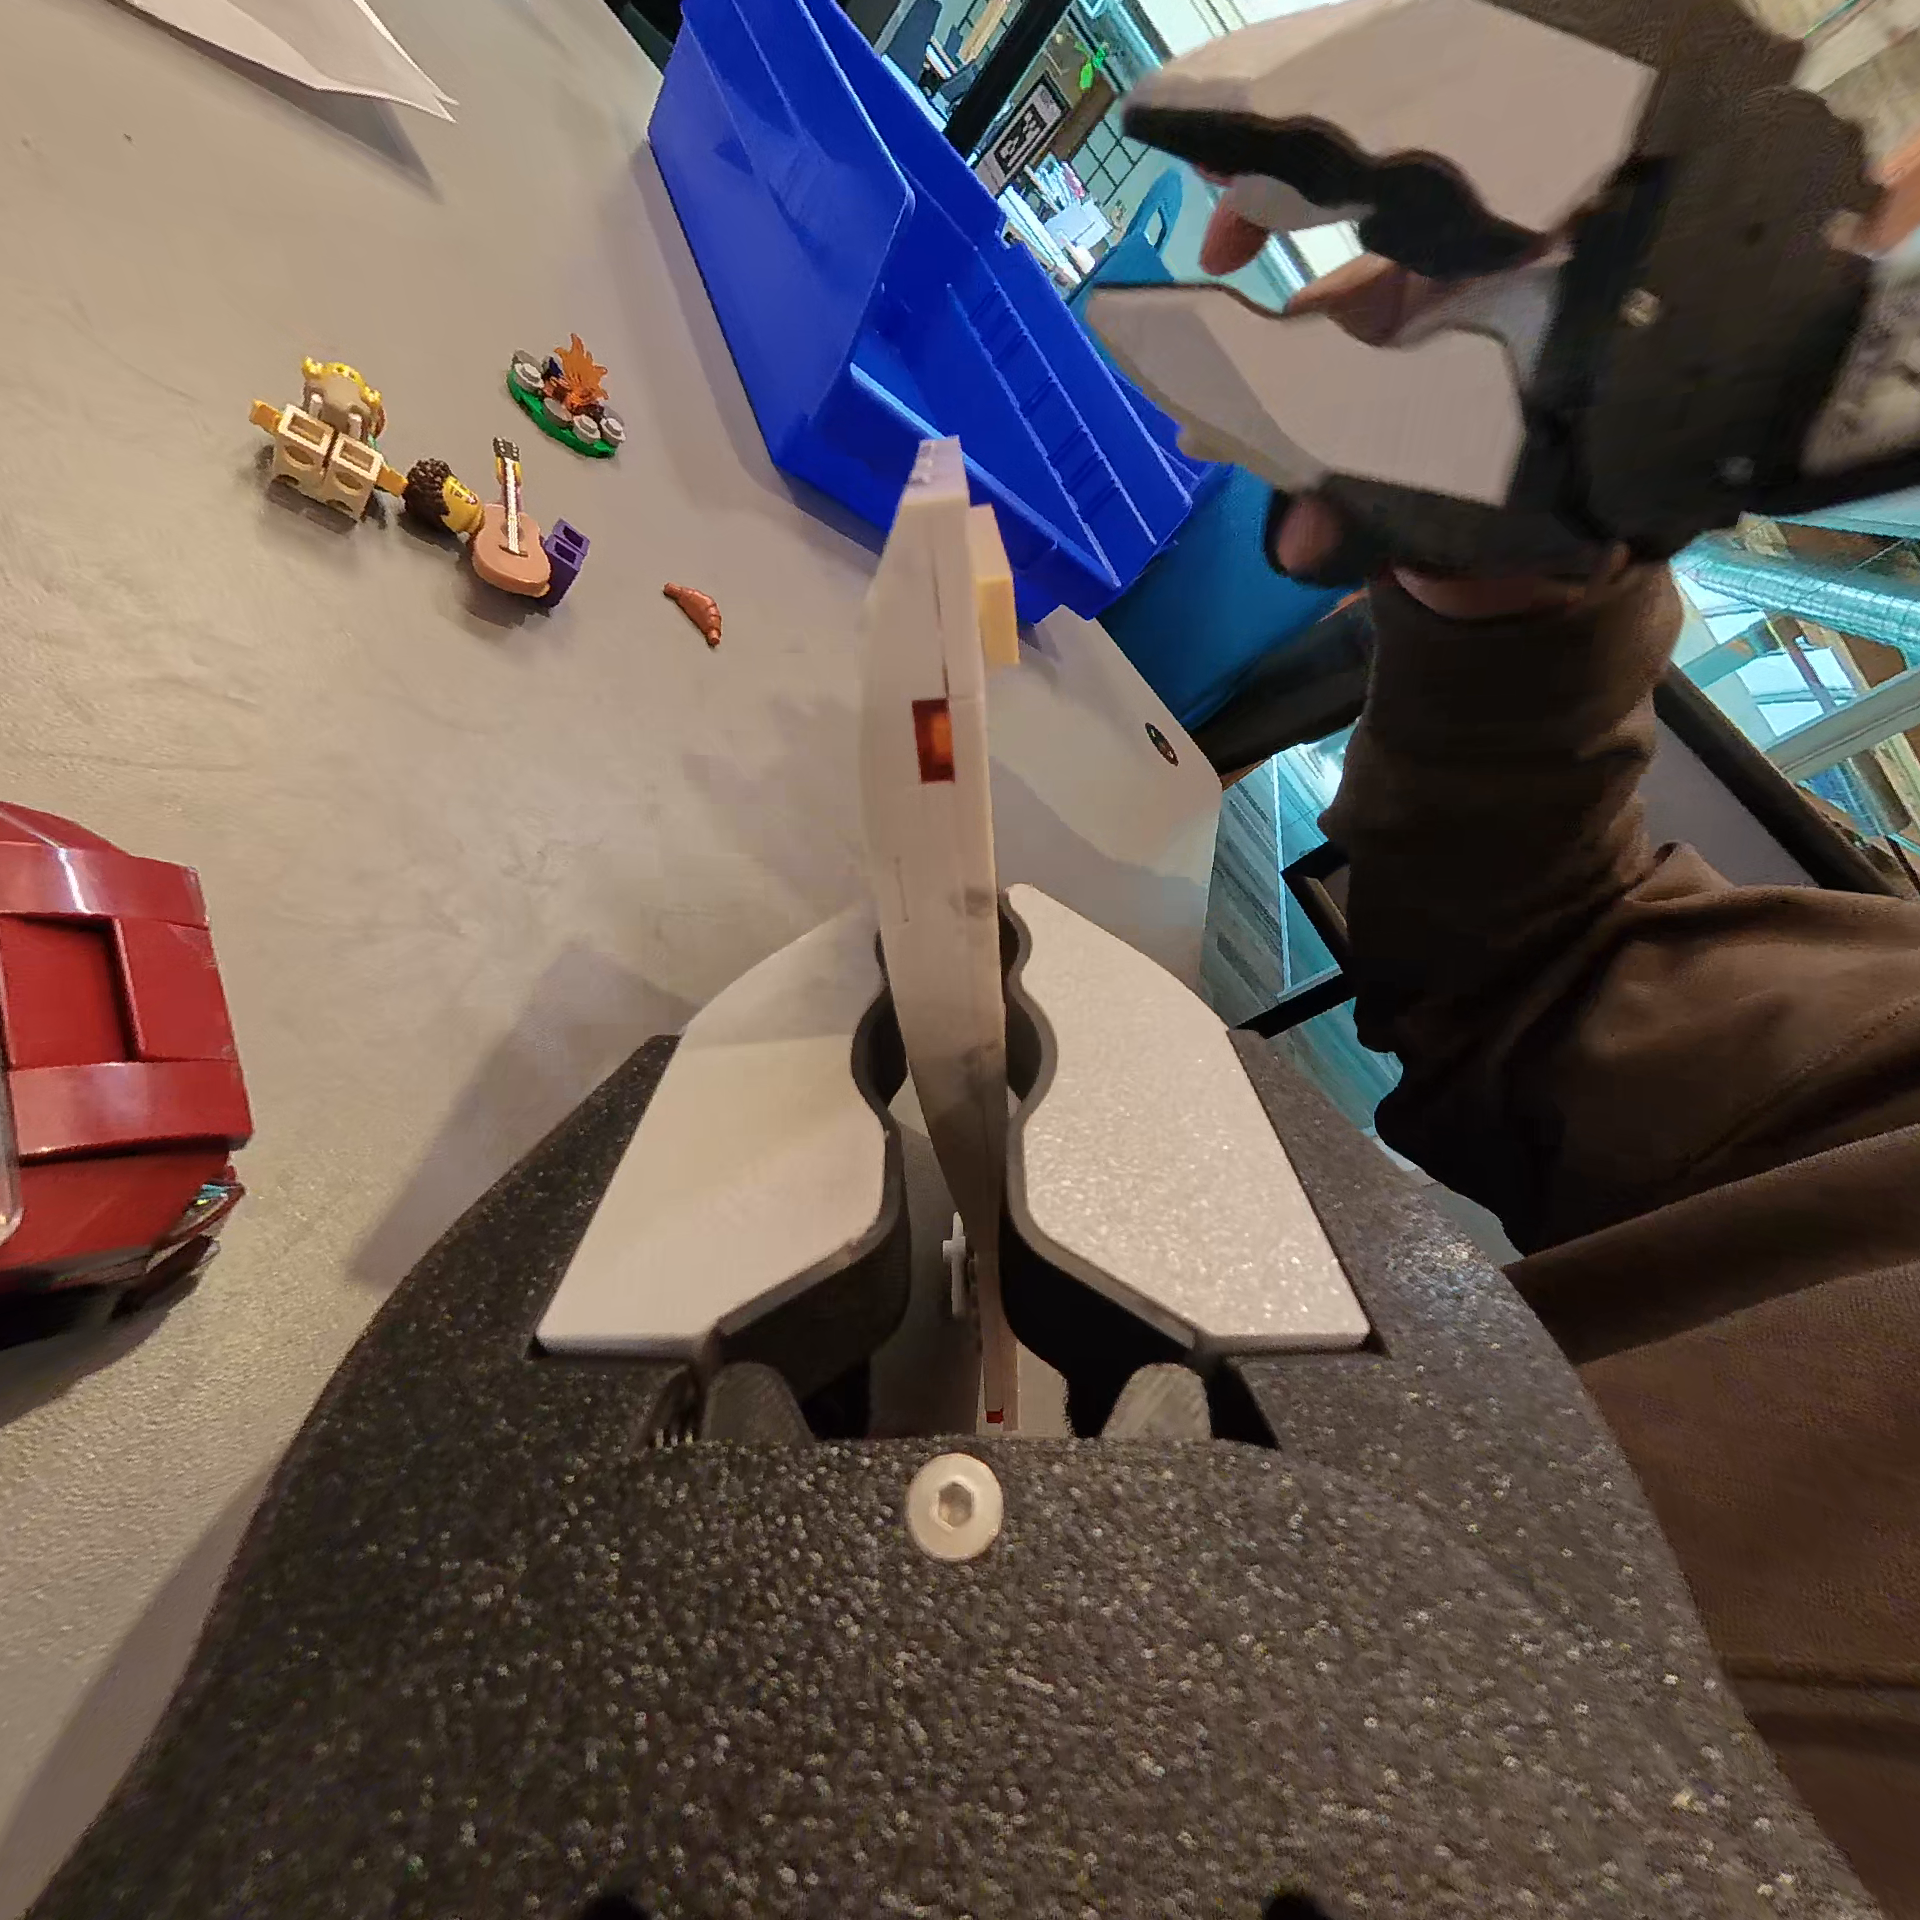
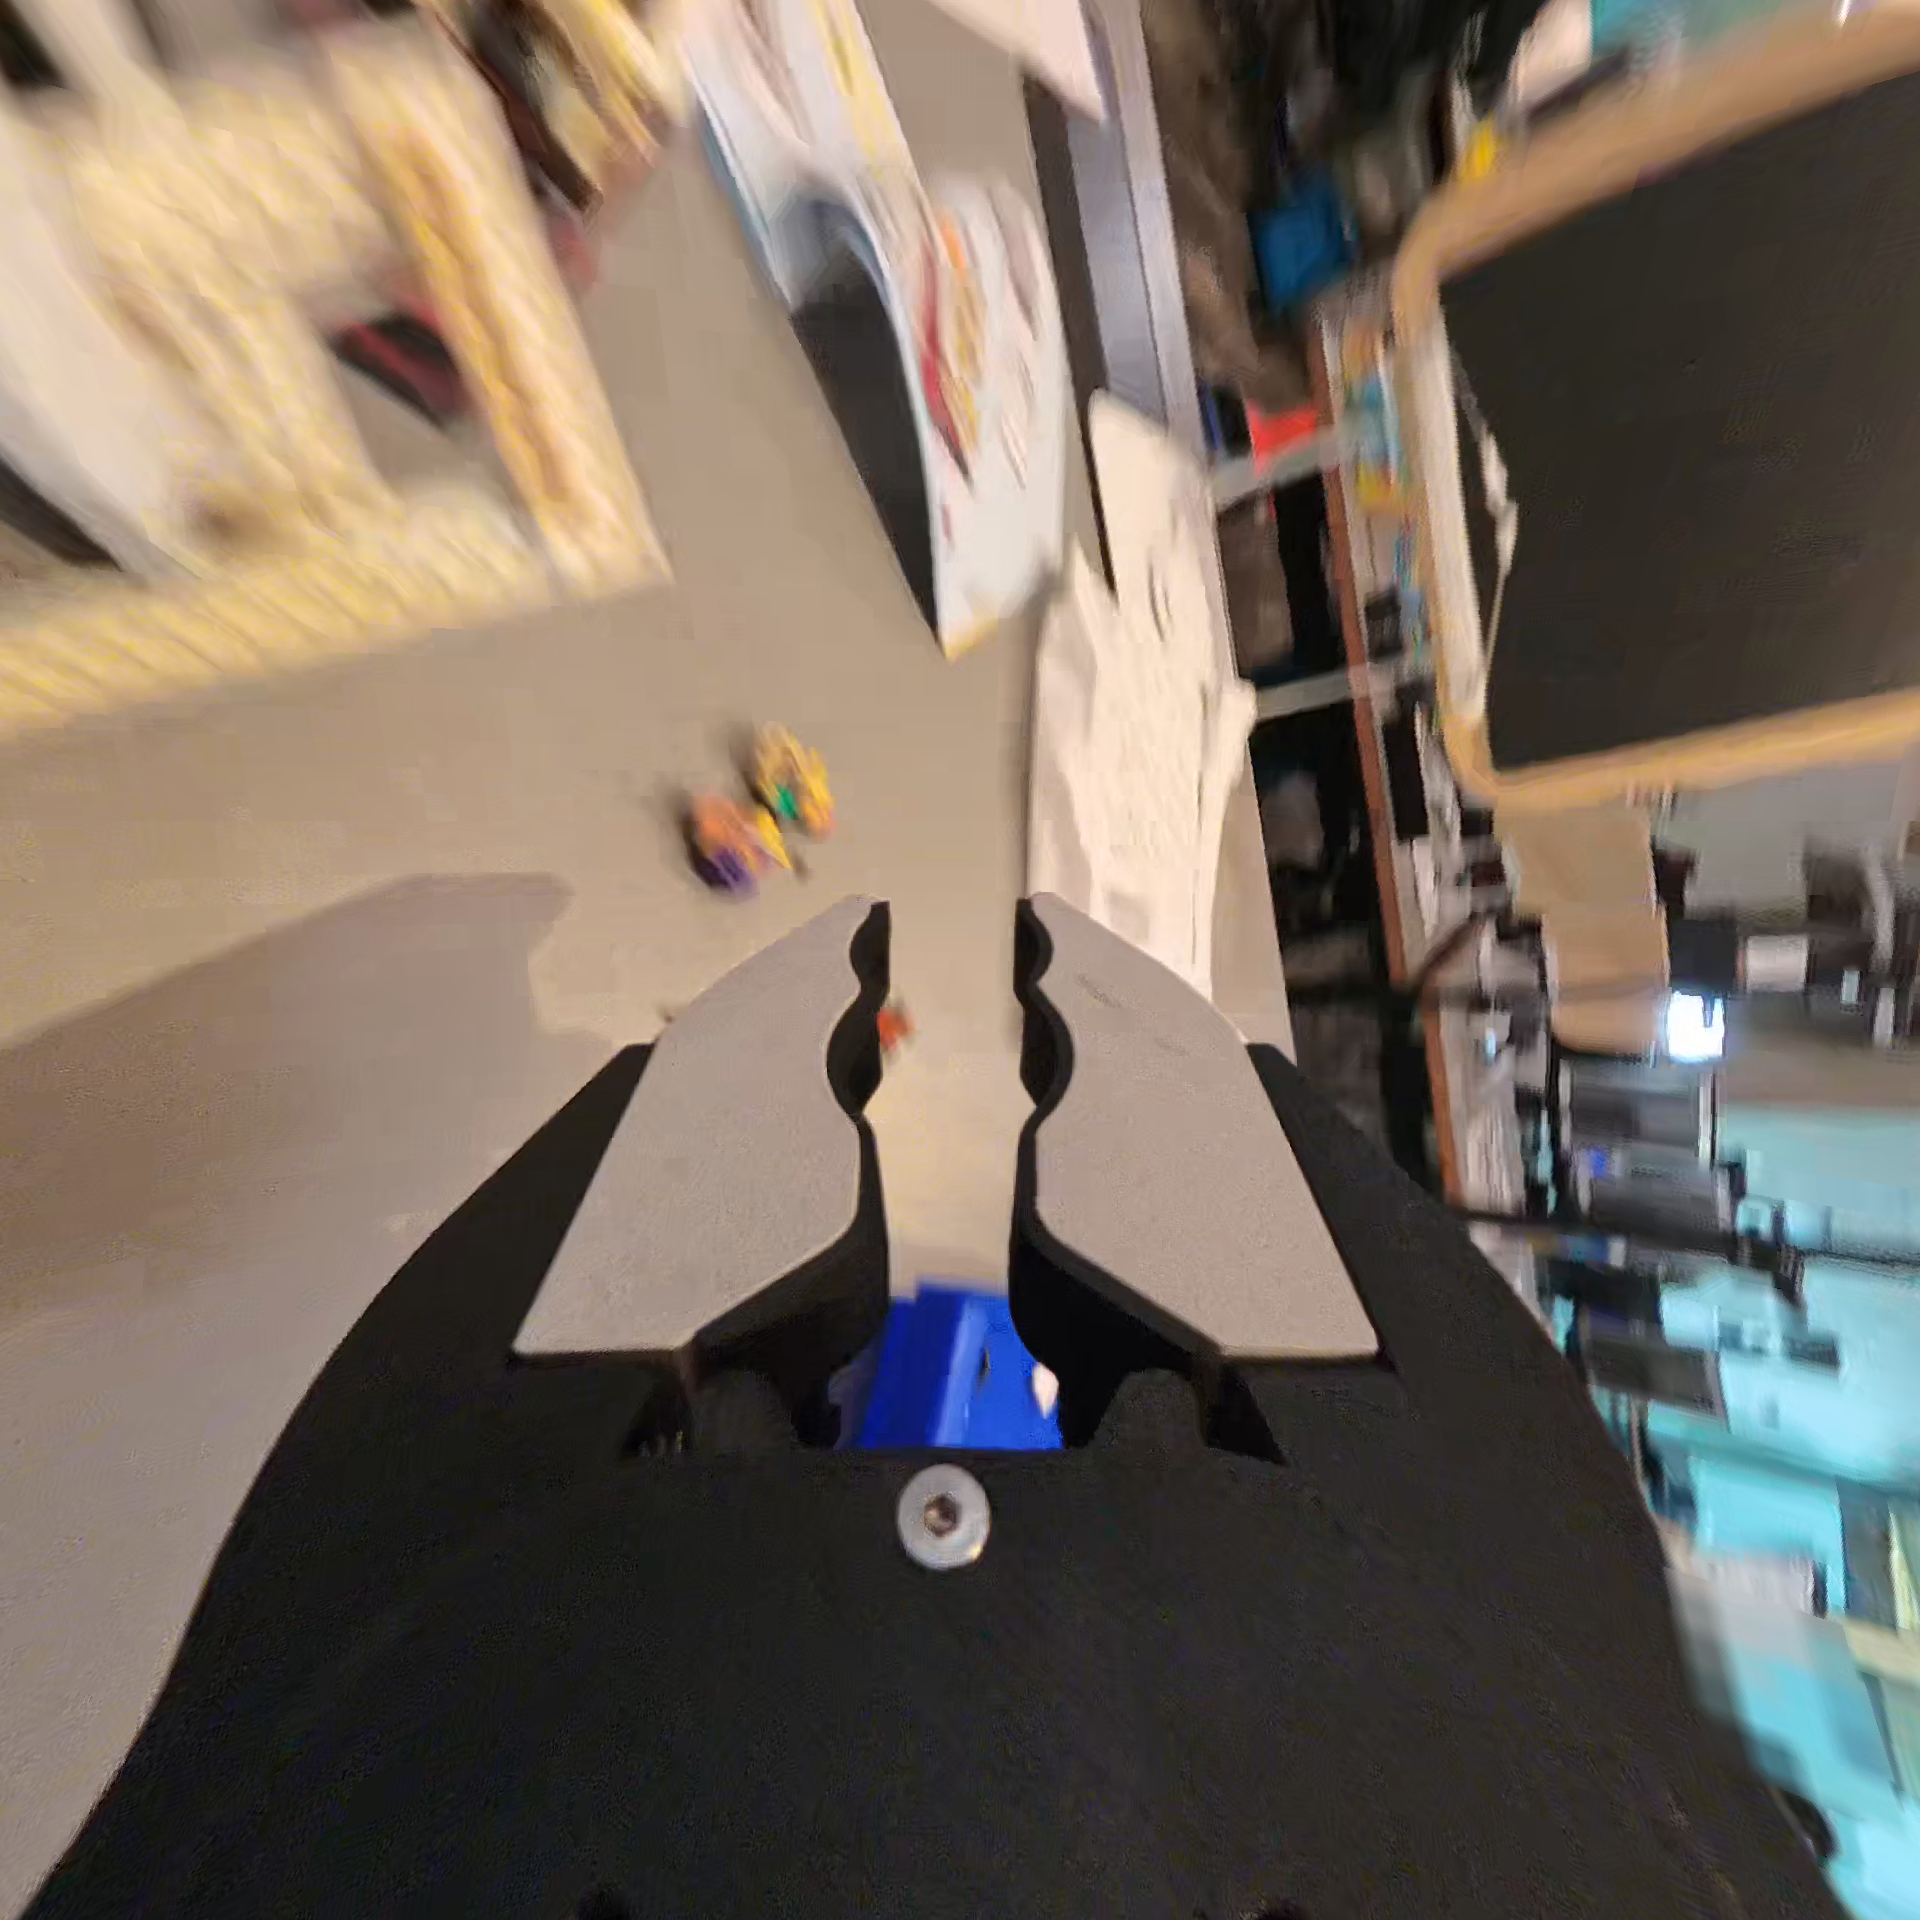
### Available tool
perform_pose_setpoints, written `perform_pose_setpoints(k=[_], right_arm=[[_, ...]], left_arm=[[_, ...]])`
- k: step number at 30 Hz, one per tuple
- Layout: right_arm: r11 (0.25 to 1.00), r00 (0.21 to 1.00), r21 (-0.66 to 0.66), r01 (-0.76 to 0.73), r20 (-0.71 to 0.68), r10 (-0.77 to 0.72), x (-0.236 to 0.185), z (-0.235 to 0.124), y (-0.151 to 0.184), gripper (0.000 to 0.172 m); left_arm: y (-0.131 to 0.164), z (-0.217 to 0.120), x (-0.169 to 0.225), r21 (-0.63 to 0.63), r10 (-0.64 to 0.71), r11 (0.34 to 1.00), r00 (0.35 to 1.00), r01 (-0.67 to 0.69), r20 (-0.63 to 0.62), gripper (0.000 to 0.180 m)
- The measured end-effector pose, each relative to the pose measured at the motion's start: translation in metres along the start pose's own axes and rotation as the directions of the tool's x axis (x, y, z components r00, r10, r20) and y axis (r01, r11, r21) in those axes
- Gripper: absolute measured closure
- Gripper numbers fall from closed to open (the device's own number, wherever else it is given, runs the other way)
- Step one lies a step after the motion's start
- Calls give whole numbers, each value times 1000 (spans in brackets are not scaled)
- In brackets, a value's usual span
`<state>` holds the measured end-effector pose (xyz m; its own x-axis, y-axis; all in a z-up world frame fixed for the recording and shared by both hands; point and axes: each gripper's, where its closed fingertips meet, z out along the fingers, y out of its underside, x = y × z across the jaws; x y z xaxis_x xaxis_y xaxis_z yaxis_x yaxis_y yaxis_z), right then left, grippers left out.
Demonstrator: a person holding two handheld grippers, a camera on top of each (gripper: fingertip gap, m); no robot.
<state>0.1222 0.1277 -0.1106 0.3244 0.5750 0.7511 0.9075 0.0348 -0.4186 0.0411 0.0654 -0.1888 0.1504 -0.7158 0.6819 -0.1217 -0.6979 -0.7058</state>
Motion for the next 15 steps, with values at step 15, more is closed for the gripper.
perform_pose_setpoints(k=[15], right_arm=[[931, 933, 69, 358, 6, -360, -71, 34, -89, 162]], left_arm=[[1, -4, -1, 7, 16, 1000, 1000, -16, 21, 166]])
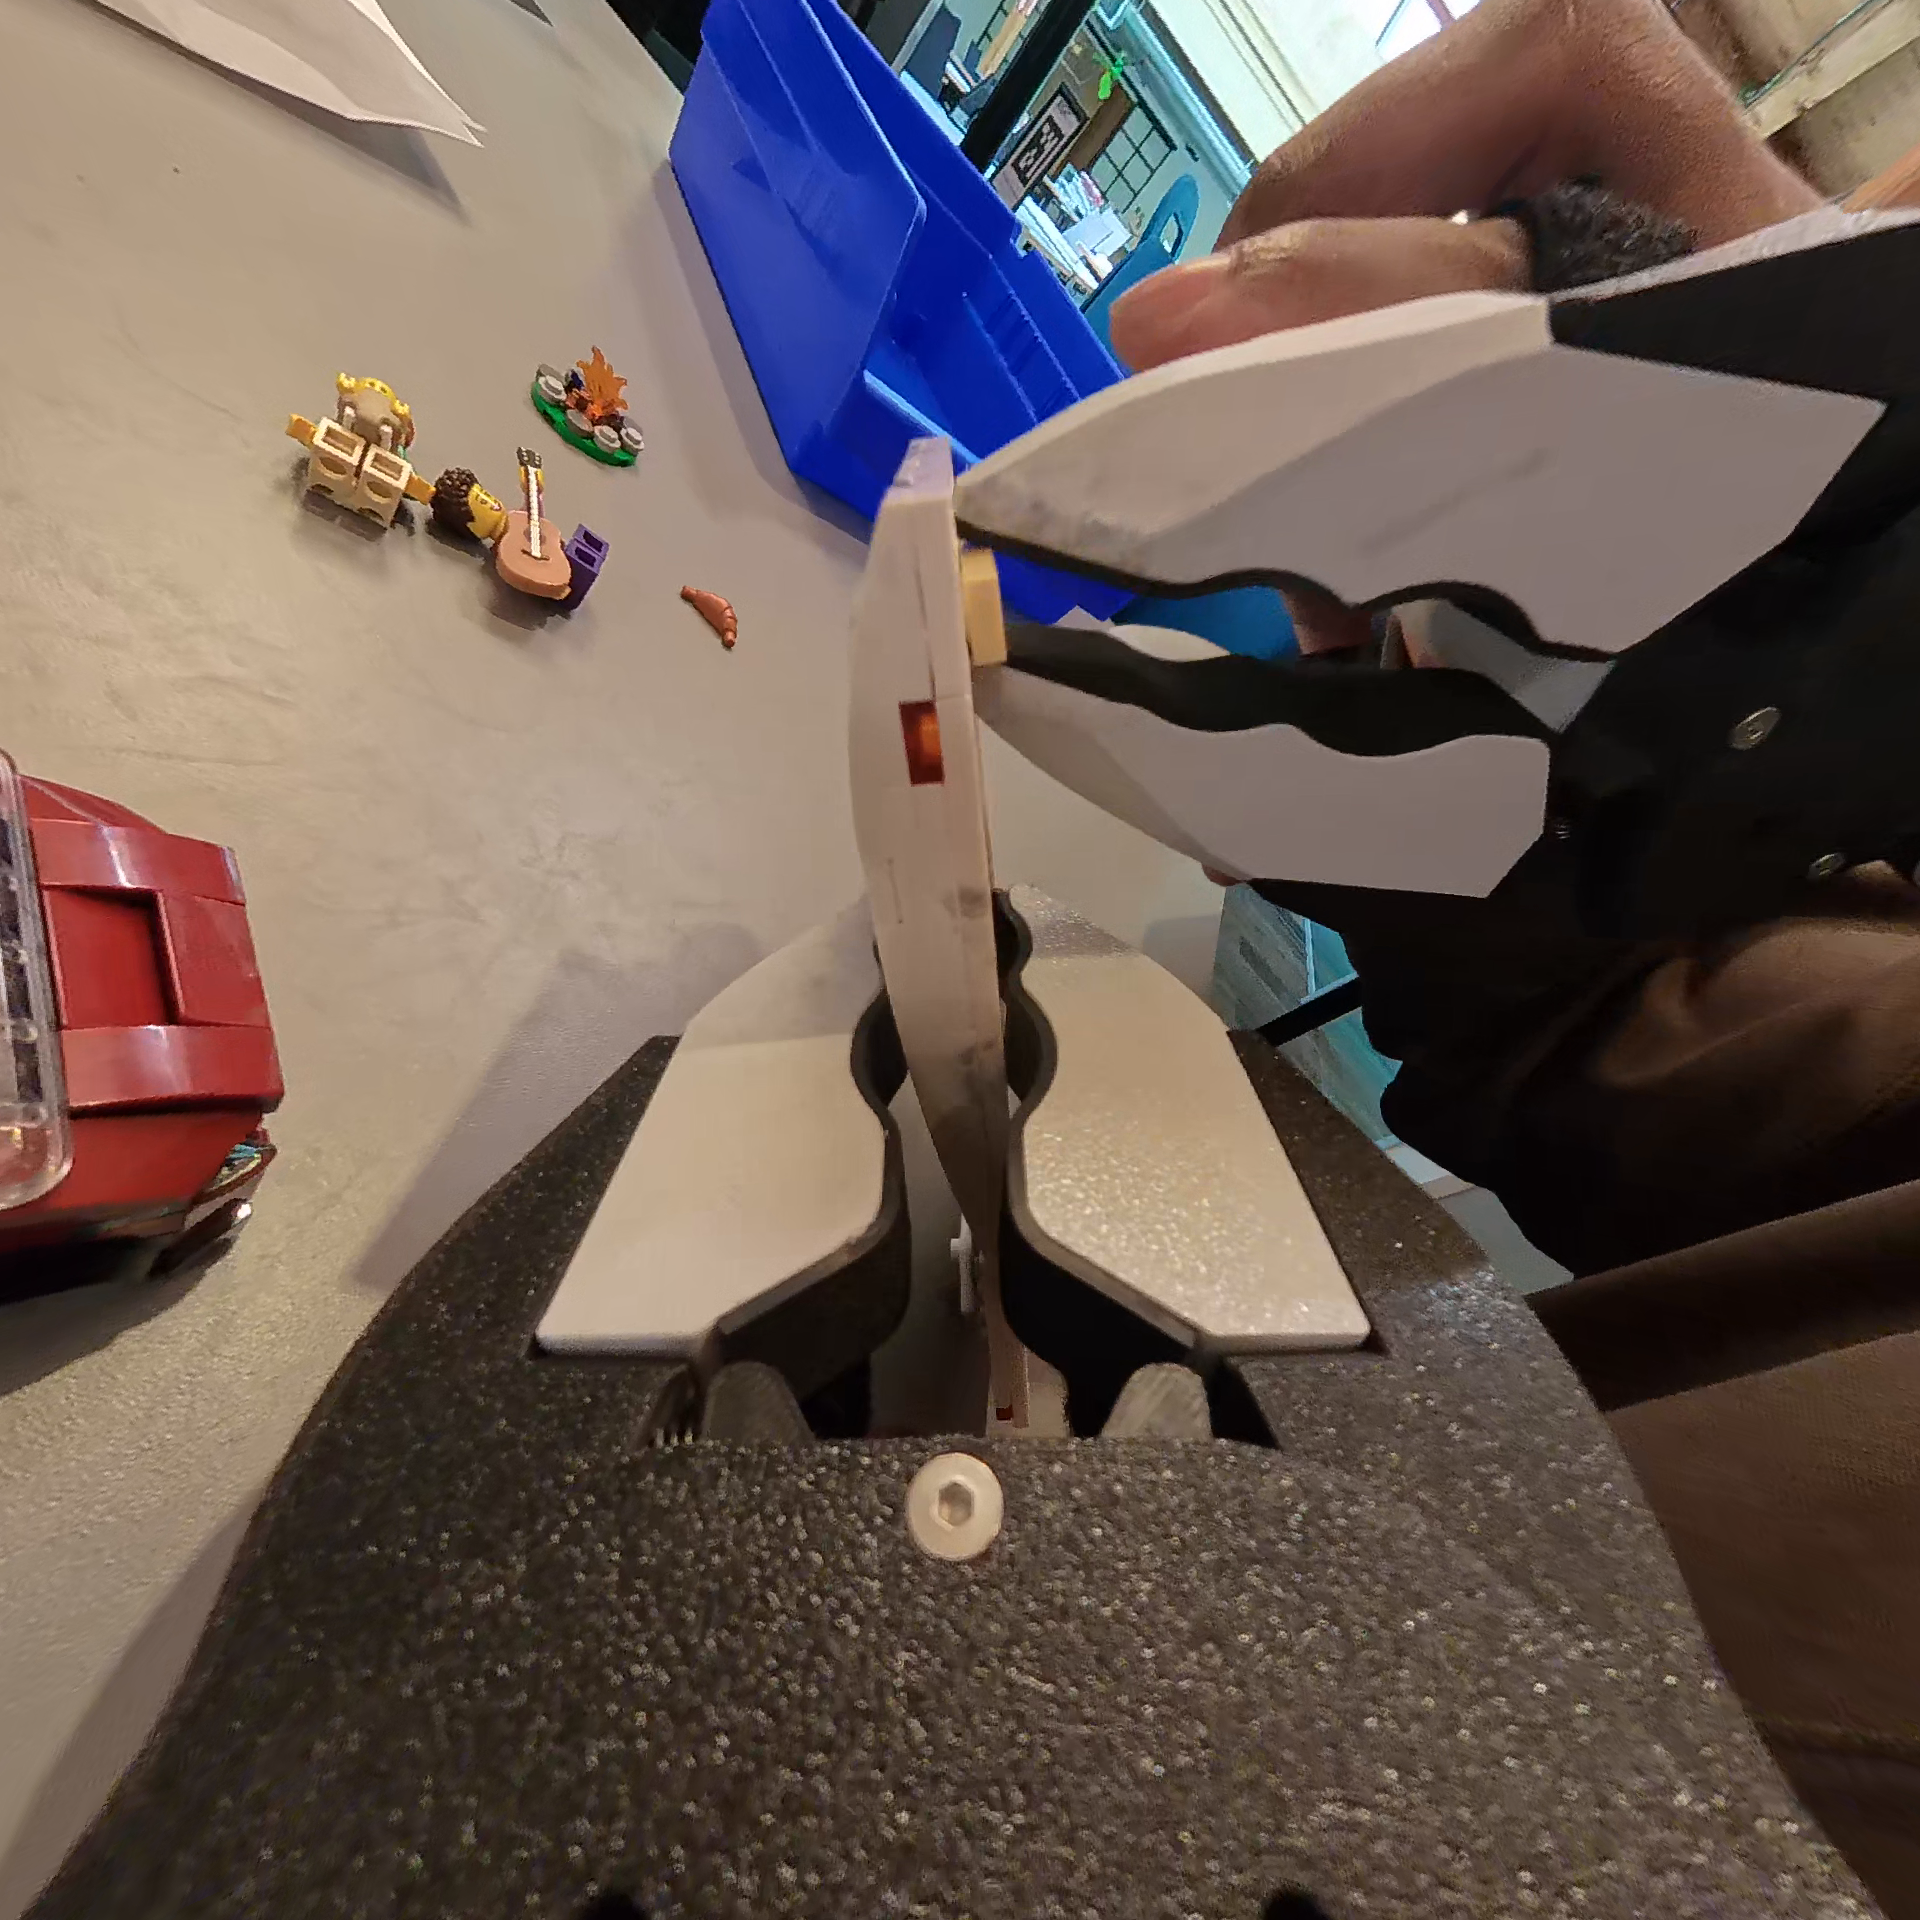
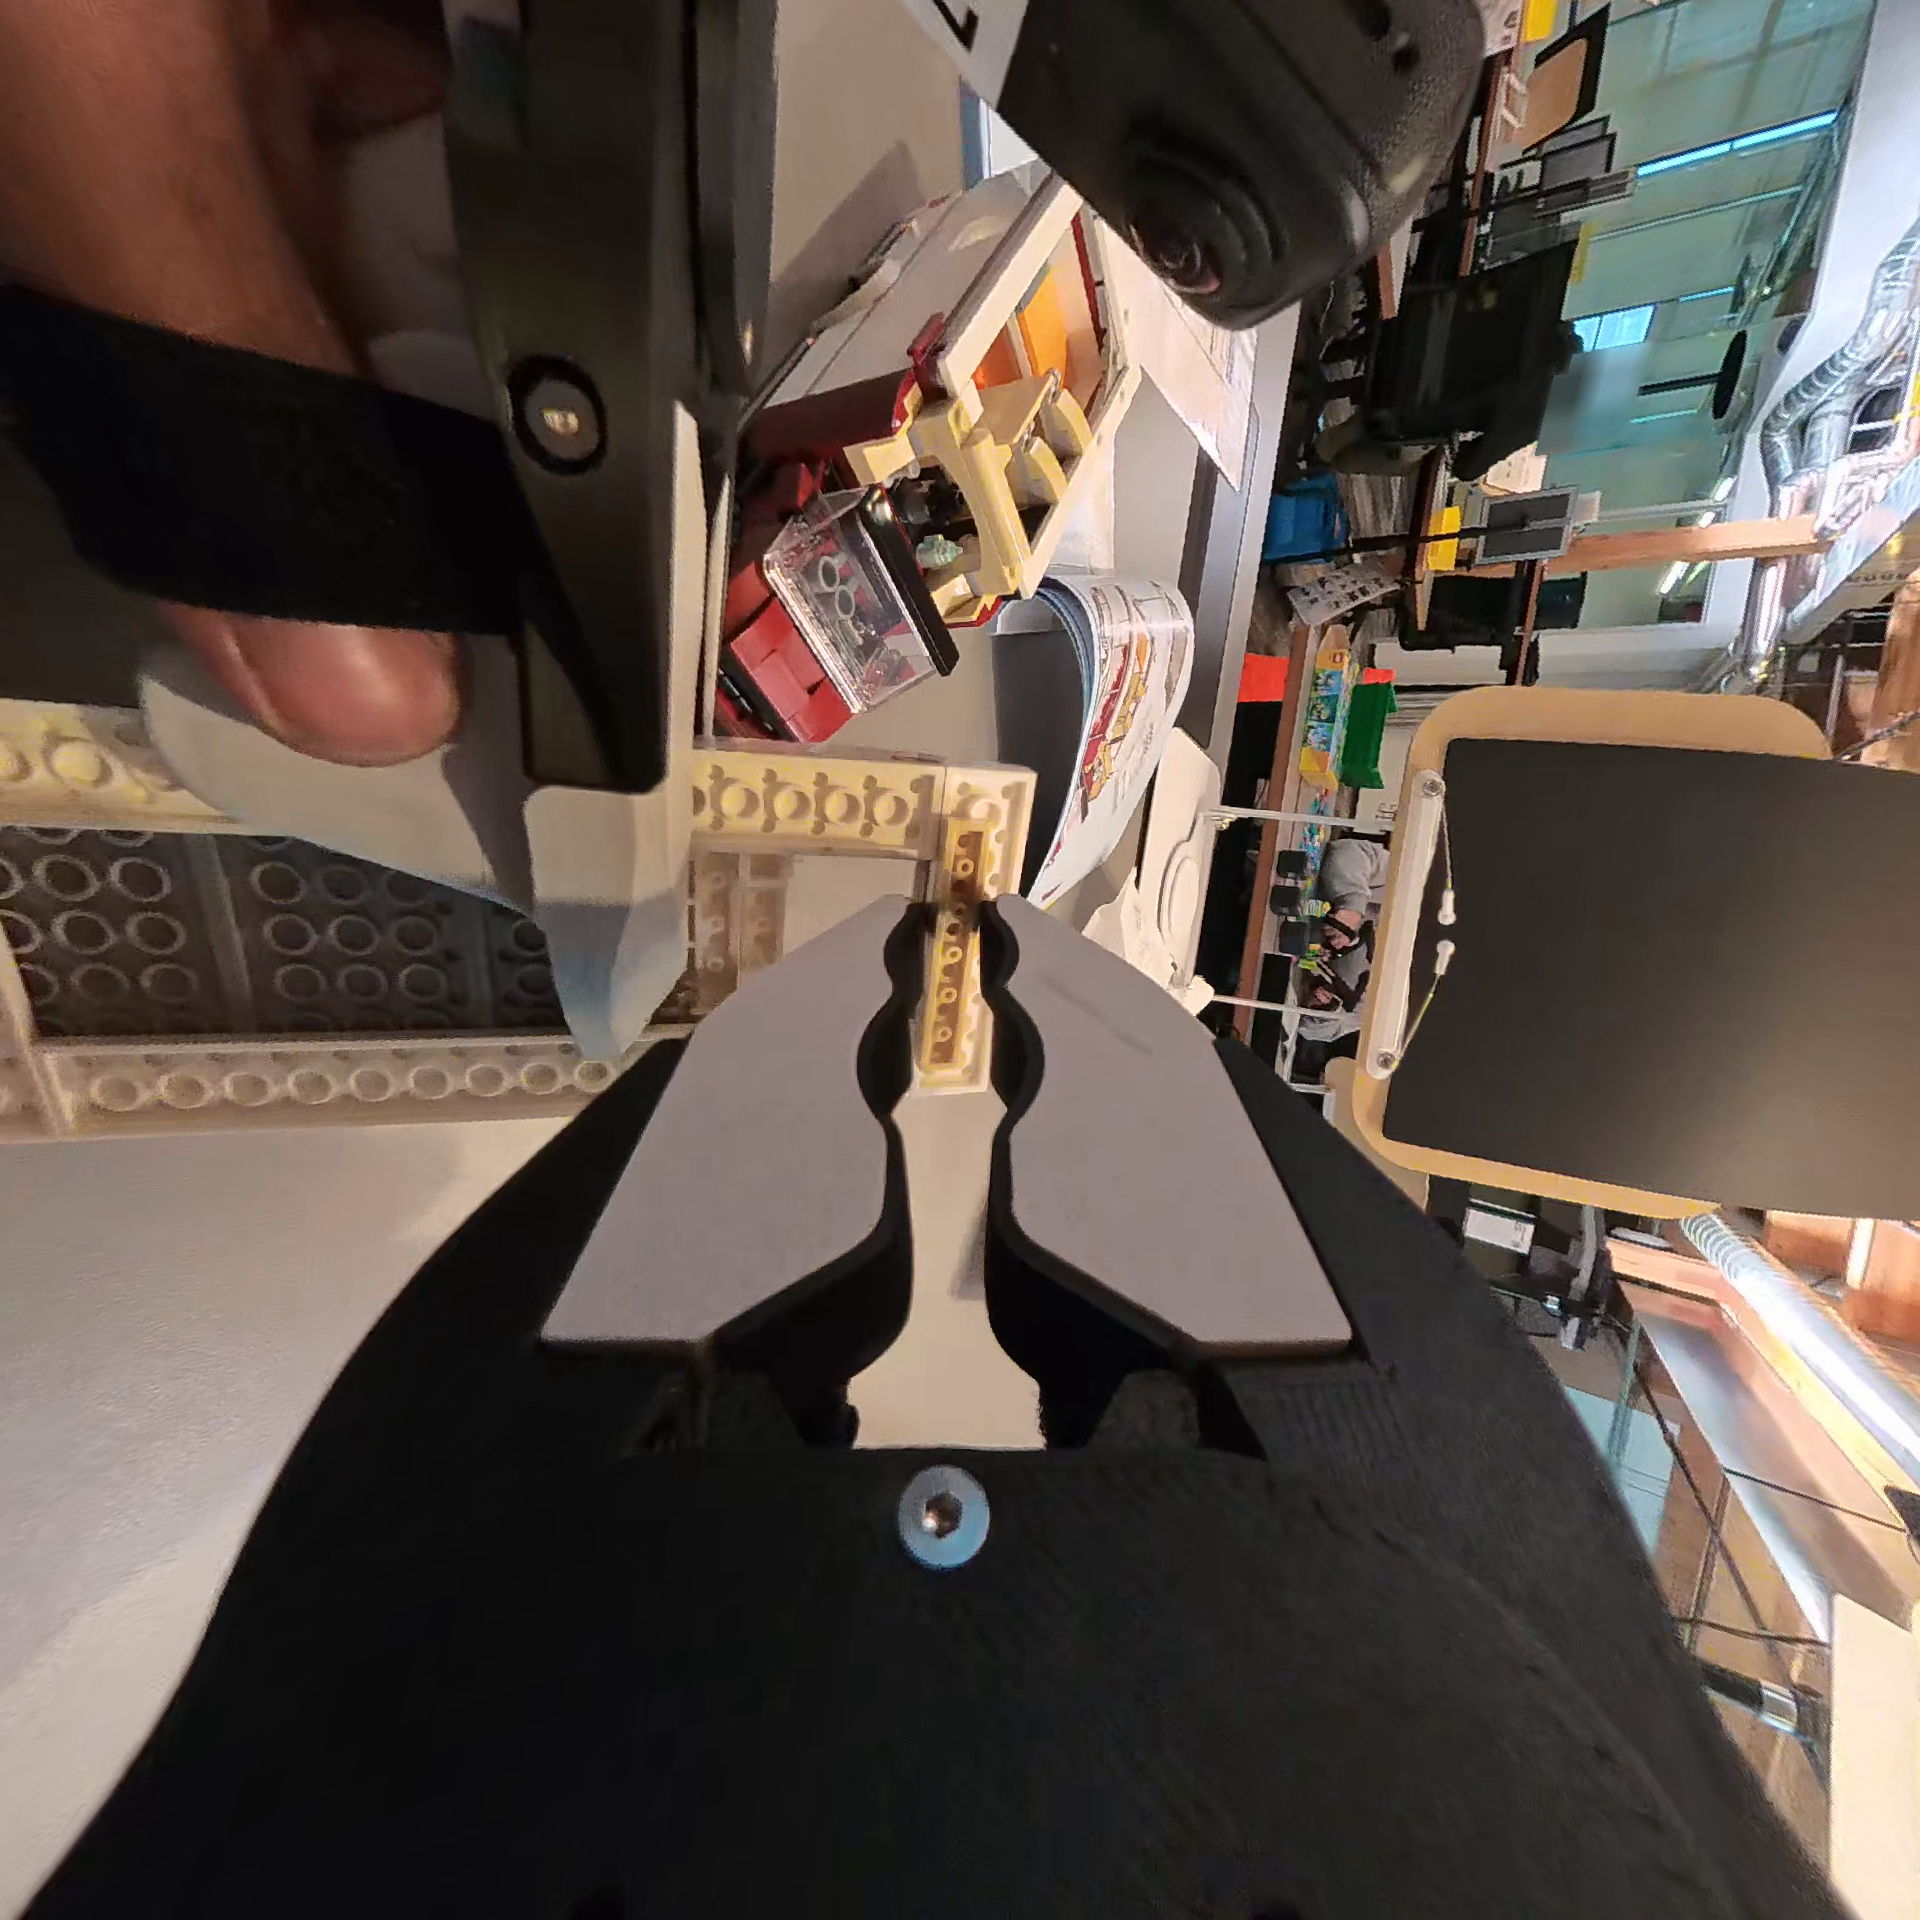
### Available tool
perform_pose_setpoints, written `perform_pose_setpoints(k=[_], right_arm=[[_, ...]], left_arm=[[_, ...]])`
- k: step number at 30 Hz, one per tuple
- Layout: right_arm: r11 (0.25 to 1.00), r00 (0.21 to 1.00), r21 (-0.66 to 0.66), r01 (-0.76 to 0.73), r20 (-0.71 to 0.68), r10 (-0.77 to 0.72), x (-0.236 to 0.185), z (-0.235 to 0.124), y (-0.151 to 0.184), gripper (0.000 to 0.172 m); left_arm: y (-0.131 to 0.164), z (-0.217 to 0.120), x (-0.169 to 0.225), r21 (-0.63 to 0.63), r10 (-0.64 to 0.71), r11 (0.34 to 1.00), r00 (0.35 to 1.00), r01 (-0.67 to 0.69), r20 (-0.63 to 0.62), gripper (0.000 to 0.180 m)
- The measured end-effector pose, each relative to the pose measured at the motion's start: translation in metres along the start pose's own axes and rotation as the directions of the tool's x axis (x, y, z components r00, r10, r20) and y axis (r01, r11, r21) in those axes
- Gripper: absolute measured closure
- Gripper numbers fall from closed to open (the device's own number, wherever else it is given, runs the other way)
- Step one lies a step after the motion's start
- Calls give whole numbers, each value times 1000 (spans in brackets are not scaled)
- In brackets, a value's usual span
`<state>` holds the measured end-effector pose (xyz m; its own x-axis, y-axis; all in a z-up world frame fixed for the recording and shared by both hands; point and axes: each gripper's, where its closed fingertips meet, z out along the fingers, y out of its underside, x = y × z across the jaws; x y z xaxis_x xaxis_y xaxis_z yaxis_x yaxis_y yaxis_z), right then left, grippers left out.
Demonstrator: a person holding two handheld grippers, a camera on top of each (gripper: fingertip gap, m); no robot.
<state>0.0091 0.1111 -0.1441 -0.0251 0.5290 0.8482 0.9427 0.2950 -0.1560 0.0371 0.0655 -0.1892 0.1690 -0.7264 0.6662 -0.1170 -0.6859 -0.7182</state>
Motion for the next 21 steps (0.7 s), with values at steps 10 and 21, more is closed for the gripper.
perform_pose_setpoints(k=[10, 21], right_arm=[[971, 962, 97, -217, 192, 195, 1, -9, -2, 164], [897, 895, 188, -400, 289, 338, 2, -13, -4, 164]], left_arm=[[-1, -1, 5, 6, 11, 1000, 999, -11, -33, 167], [-2, -2, 7, 8, -5, 1000, 998, 6, -61, 167]])
